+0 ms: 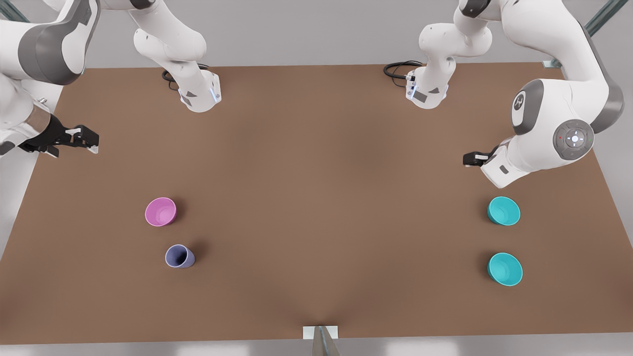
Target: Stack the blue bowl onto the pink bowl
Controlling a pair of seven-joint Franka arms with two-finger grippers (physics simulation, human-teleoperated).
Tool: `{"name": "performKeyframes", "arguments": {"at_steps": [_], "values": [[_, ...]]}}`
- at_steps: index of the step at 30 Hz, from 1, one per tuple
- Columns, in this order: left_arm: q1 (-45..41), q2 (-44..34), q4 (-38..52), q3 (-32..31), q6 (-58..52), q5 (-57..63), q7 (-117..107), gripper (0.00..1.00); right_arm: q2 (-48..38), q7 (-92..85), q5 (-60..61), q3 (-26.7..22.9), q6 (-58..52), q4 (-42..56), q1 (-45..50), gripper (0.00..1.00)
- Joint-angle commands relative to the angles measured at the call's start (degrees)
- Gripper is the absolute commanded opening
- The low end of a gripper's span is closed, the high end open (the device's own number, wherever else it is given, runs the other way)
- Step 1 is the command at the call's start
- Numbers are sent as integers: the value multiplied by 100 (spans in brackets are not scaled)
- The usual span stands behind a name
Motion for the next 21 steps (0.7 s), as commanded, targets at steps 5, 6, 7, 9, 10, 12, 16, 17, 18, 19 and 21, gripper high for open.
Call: {"name": "performKeyframes", "arguments": {"at_steps": [5, 6, 7, 9, 10, 12, 16, 17, 18, 19, 21], "values": [[-9, -16, 3, 0, -57, 3, -5, 100, 1759, 217, -437, -87, -20, -42, -63, 100], [-9, -16, 3, 0, -92, 3, -5, 100, 2069, 631, -403, -87, 682, -382, -186, 100], [9, 46, 12, 0, -40, 3, -5, 100, 2070, 798, -394, -96, 1396, -1025, -362, 100], [9, 55, 12, 0, -22, 3, -5, 100, 2509, 833, -200, -87, 1861, -1263, -661, 100], [0, 55, 12, 0, -66, -6, -5, 100, 2615, 886, -34, -87, 2231, -1535, -670, 100], [0, 19, 12, 0, -92, -6, -5, 100, 2606, 1080, 212, -87, 2741, -1905, -775, 100], [0, 11, 20, 0, -136, -6, -14, 100, 2957, 1291, 828, -96, 3259, -1949, -802, 100], [0, -7, 38, 0, -145, -15, -5, 100, 3071, 1291, 863, -87, 3400, -1958, -810, 100], [0, -16, 38, 0, -215, -15, -14, 100, 3115, 1291, 898, -87, 3479, -1958, -810, 100], [-9, -7, 29, 0, -285, -15, -23, 100, 3177, 1291, 925, -87, 3611, -1958, -828, 100], [-9, 2, 29, 0, -382, -24, -23, 100, 3247, 1291, 925, -87, 3690, -1967, -854, 100]]}}
